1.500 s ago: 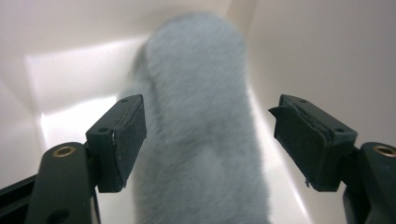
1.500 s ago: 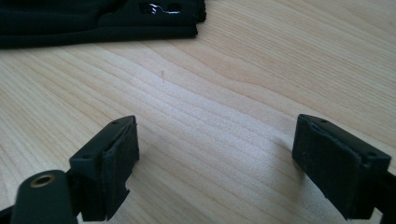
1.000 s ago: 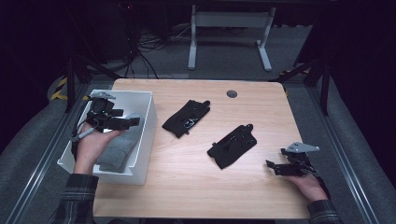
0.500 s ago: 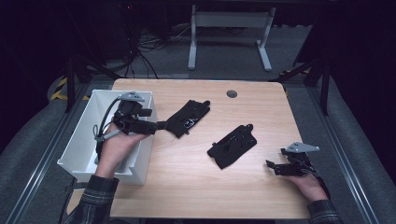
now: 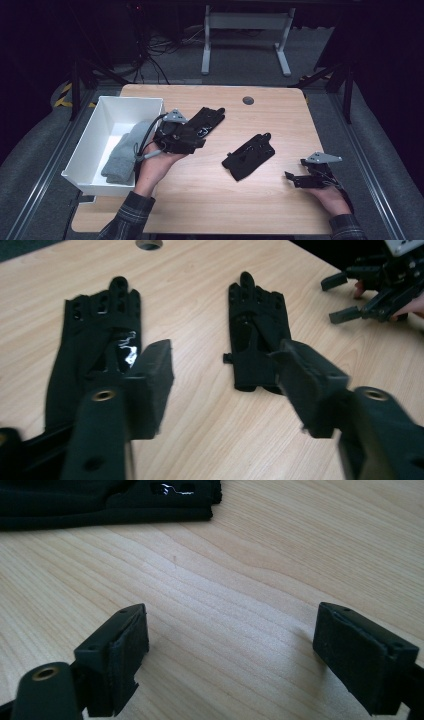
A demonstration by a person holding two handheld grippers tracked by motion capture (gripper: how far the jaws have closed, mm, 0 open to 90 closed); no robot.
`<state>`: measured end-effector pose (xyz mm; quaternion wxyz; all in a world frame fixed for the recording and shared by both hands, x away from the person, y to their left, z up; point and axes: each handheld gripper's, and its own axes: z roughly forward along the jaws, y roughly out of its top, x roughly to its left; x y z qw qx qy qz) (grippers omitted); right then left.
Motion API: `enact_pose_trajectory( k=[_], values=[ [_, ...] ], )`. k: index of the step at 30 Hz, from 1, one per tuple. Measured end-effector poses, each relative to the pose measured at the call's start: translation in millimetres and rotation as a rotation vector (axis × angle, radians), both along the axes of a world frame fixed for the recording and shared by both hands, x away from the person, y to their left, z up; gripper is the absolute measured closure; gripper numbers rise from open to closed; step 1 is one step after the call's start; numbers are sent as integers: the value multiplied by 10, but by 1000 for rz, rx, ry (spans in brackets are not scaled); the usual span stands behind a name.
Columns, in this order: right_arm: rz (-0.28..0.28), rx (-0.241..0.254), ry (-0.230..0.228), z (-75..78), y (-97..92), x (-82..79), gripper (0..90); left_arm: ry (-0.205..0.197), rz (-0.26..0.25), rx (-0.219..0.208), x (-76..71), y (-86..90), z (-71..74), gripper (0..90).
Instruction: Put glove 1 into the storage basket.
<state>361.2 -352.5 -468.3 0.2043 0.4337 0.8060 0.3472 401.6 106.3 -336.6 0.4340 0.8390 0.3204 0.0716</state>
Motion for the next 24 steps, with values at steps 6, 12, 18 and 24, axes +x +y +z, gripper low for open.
enact_pose_trajectory(
  k=[6,12,18,24],
  values=[
    [0,0,0,0,0,0,151,20,-19,45,-23,-161,-191,434],
    [0,0,0,0,0,0,152,40,-49,103,-52,-289,-482,382],
    [8,1,-3,4,-5,-2,187,55,-54,147,-66,-319,-799,309],
    [10,4,-18,95,14,-22,372,87,-48,181,-77,-304,-1080,193]
  ],
)
